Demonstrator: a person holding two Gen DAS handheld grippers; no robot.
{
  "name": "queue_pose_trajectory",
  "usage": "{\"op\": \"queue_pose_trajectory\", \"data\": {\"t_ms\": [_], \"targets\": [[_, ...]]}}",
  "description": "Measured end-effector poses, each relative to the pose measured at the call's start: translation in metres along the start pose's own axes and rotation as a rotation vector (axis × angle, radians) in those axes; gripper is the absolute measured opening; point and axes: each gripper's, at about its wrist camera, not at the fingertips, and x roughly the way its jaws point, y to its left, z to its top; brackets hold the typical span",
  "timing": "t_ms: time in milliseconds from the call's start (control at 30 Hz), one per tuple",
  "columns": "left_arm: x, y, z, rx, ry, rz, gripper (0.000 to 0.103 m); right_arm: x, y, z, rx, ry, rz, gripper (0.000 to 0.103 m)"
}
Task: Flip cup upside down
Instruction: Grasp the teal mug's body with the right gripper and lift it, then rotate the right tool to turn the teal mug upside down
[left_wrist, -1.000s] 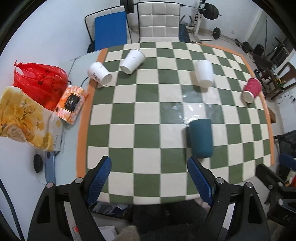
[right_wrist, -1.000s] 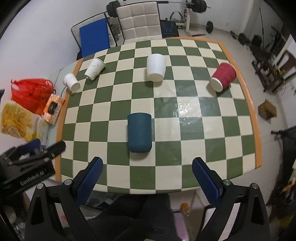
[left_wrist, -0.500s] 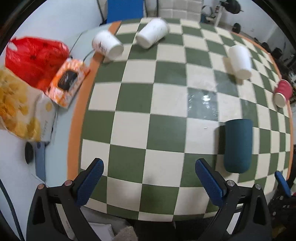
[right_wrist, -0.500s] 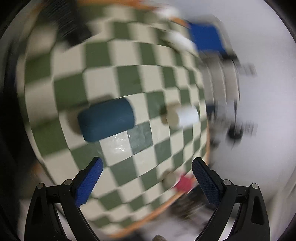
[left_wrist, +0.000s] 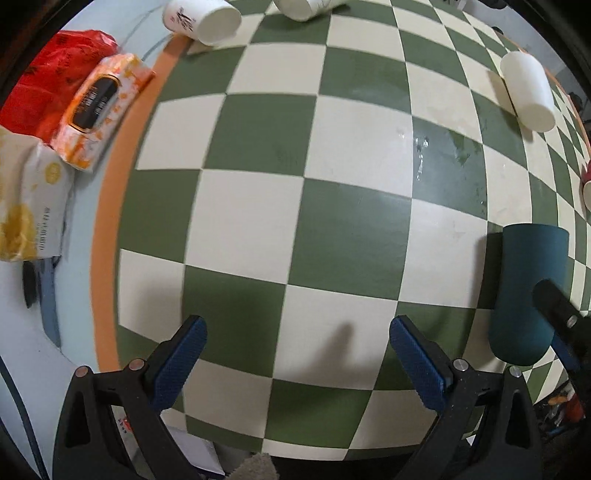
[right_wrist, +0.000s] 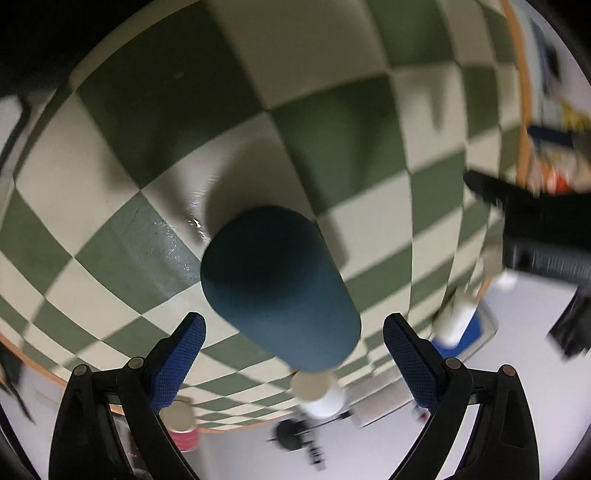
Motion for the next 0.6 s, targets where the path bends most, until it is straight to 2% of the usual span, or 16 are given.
{"op": "queue_pose_trajectory", "data": {"t_ms": [133,233,367,600], "targets": [[0.009,-0.003,0.0,0.014,0.024,-0.036,0.102,0.008,0.007,0.004,-0.091,-0.024,-0.021,0.098],[0.015,-0.007,-0.001,0.028,0.04,-0.039,0.102,0.012,0.012,0.012,-0.13,-0.027,-0.029,0.092],[0.018,-0.008,-0.001,0.036,0.049,-0.036,0.102,0.028,0.011,0.013,-0.188,-0.023,-0.033,0.091],[0.018,-0.008,-0.001,0.039,0.048,-0.029,0.102,0.043,0.011,0.018,-0.219,-0.014,-0.029,0.085]]}}
